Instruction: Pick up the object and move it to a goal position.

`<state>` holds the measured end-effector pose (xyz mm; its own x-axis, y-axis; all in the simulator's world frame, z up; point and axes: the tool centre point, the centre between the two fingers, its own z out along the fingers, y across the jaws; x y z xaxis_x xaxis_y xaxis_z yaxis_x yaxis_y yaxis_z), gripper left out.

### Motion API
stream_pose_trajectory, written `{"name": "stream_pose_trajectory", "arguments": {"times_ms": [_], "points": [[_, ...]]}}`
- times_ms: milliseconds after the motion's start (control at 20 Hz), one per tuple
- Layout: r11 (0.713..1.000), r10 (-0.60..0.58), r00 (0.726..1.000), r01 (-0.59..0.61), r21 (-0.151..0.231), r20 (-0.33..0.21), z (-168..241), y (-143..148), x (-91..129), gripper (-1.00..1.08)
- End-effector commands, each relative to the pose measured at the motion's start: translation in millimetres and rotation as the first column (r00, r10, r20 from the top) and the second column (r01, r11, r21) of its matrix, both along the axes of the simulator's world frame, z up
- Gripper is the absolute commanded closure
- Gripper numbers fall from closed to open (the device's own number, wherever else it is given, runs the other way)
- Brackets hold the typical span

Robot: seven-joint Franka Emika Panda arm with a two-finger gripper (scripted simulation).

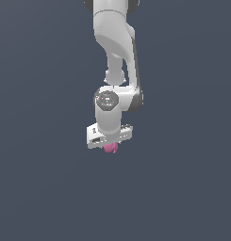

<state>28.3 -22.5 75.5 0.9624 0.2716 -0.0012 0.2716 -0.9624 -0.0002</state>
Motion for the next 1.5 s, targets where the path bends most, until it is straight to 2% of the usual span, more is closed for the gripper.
{"name": "stream_pose_trajectory", "arguments": {"times_ms": [0,1050,1450], "points": [[1.0,0.001,1.0,-0.001,0.0,0.001,15,8,-8,1.08],[1.0,0.001,1.0,-0.001,-0.002,0.001,194,98,-99,1.08],[1.0,0.001,1.0,-0.001,-0.002,0.001,247,125,-124,1.08]]}}
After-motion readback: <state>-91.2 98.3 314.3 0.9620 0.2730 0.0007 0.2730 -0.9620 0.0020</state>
